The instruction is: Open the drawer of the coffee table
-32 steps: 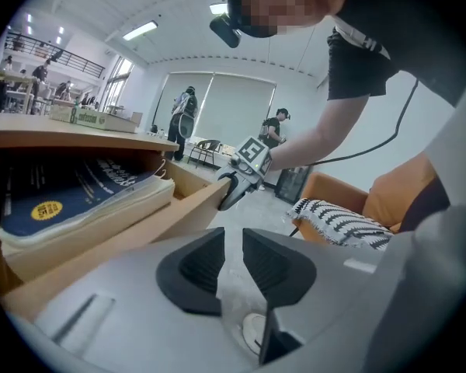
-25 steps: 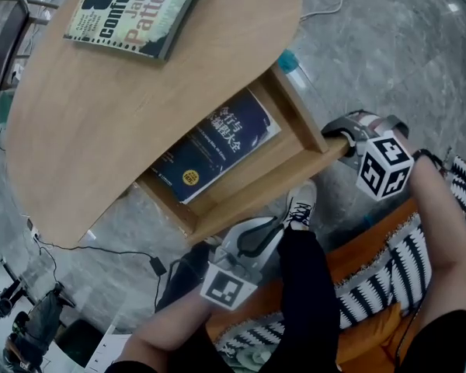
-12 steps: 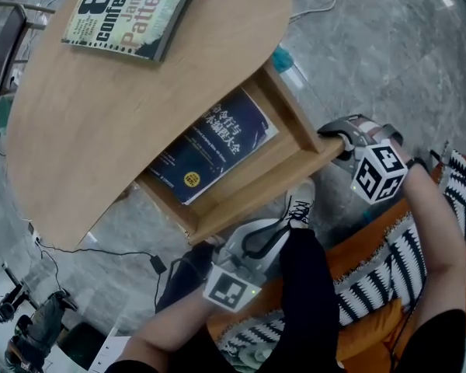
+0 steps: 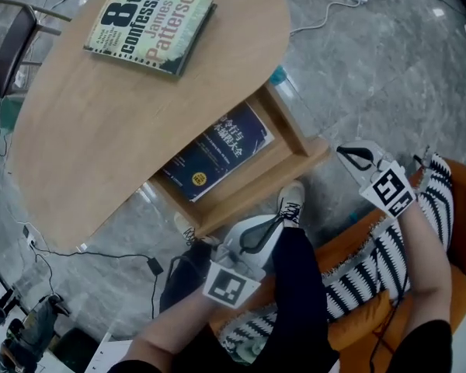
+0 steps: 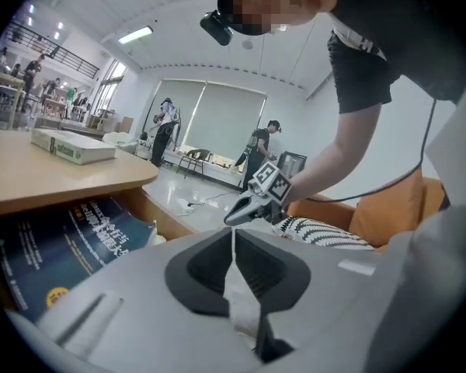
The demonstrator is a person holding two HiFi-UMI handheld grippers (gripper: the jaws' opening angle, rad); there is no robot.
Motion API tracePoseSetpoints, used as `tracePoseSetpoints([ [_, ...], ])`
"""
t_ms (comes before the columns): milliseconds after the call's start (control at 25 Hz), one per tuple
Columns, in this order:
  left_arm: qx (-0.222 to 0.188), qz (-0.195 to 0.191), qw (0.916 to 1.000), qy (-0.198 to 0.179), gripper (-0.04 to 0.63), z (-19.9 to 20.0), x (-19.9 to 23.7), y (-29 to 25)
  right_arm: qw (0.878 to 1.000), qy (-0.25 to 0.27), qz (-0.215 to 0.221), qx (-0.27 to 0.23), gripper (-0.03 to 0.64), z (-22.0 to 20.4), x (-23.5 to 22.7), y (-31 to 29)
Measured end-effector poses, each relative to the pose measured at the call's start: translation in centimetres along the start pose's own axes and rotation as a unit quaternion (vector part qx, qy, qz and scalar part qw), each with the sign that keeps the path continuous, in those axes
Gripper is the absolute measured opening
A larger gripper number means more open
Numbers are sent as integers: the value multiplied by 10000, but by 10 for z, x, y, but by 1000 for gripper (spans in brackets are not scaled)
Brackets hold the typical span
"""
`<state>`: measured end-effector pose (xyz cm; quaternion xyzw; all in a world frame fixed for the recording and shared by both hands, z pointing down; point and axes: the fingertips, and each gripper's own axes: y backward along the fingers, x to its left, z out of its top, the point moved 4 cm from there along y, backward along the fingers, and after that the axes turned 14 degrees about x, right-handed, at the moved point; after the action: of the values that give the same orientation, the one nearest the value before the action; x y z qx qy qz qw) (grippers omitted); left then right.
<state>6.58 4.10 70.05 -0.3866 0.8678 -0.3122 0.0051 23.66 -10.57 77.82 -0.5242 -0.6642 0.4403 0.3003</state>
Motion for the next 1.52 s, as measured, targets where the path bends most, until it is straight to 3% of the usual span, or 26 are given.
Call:
tracePoseSetpoints([
  [80,1,97,9999,38,3,17,2,13,9918,-1056,-30,-721,2,25,7,35],
  [160,-40,218,9997,74,3,40,5,30,9762,-1768,26,-1253,2,53,20,68],
  [280,-249,430,9986,161,3,81,11,59,9451,-2629,187,-1931,2,102,42,118],
  [360,-368,534,9978,168,3,110,12,81,9317,-2906,204,-2172,2,133,59,148],
  [520,-686,664,9928,728,3,169,9,134,9250,-3031,251,-2278,2,193,104,205],
  [720,-465,595,9921,1001,3,231,-3,207,9229,-2994,430,-2384,2,267,147,278],
  [920,-429,518,9945,808,2,291,-15,266,9184,-2958,475,-2583,2,324,170,343],
  [1160,-652,444,9951,603,3,345,-26,311,9238,-2709,301,-2688,2,355,186,399],
  [1320,-606,330,9948,744,3,359,-25,331,9218,-2720,133,-2760,2,366,189,432],
  [1520,-570,146,9963,629,2,372,-31,346,9162,-2808,75,-2858,2,372,204,456],
])
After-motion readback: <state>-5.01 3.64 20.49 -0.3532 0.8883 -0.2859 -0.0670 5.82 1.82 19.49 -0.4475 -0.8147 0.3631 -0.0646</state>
